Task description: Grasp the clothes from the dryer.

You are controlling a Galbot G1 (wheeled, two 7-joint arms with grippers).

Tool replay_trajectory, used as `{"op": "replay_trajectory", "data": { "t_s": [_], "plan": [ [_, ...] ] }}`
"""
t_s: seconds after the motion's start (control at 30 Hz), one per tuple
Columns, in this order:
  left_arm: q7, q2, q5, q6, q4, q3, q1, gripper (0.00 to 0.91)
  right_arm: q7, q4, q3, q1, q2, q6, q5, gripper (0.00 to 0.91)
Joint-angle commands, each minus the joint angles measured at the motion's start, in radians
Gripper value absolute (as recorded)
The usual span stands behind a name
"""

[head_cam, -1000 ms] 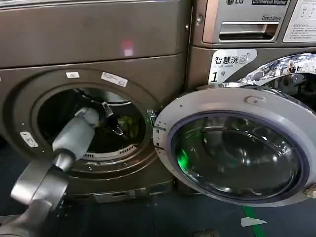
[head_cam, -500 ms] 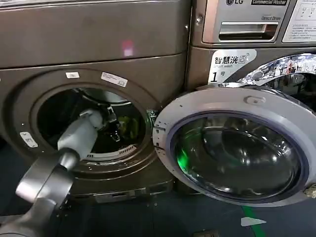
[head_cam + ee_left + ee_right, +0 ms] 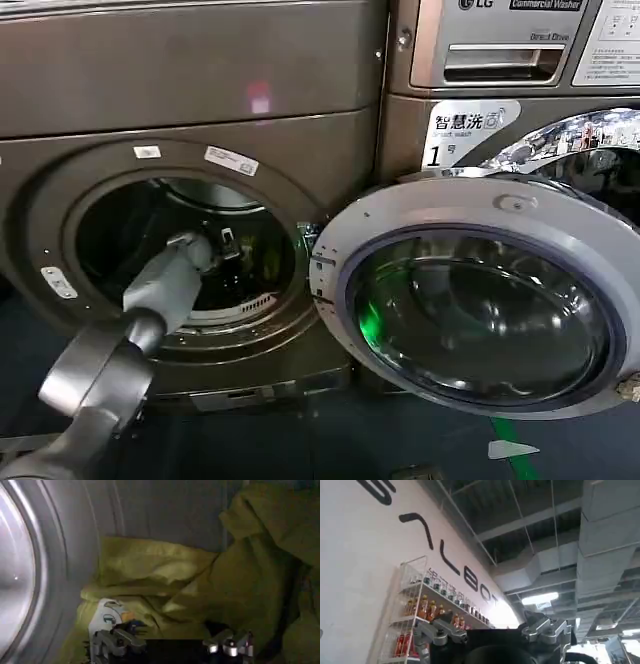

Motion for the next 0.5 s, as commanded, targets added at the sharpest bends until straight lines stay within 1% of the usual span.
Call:
{"op": "replay_trajectory", "data": {
  "t_s": [0.03, 0.17, 0.2, 0.23, 0.27, 0.33, 0.37, 0.4, 0.5],
  "plan": [
    [-0.007, -0.008, 0.012, 0.008, 0.005, 0.003, 0.01, 0.907, -0.001, 0.0, -0.005, 0.002, 0.005, 0.003, -0.008, 0.907],
    [-0.017, -0.014, 0.011, 0.011, 0.005, 0.004, 0.014, 0.907, -0.001, 0.0, -0.006, 0.003, 0.006, 0.004, -0.009, 0.907],
    [-0.017, -0.014, 0.011, 0.01, 0.004, 0.004, 0.014, 0.774, -0.001, -0.001, -0.006, 0.003, 0.006, 0.004, -0.009, 0.907],
    [-0.017, -0.014, 0.01, 0.008, 0.004, 0.004, 0.014, 0.592, -0.001, -0.001, -0.007, 0.003, 0.006, 0.004, -0.009, 0.907],
    [-0.021, -0.014, 0.009, 0.009, 0.004, 0.004, 0.014, 0.159, -0.001, -0.002, -0.007, 0.004, 0.006, 0.005, -0.01, 0.907],
    [-0.028, -0.014, 0.007, 0.009, 0.005, 0.005, 0.012, 0.148, -0.002, -0.002, -0.008, 0.005, 0.007, 0.005, -0.01, 0.907],
    [-0.03, -0.014, 0.008, 0.009, 0.005, 0.006, 0.011, 0.068, -0.001, -0.003, -0.009, 0.006, 0.008, 0.005, -0.01, 0.907],
    [-0.031, -0.013, 0.007, 0.008, 0.005, 0.006, 0.01, 0.011, -0.001, -0.002, -0.01, 0.006, 0.008, 0.005, -0.01, 0.907],
    [-0.03, -0.012, 0.006, 0.006, 0.006, 0.008, 0.003, 0.0, -0.001, -0.002, -0.013, 0.008, 0.009, 0.006, -0.011, 0.907]
  ]
}}
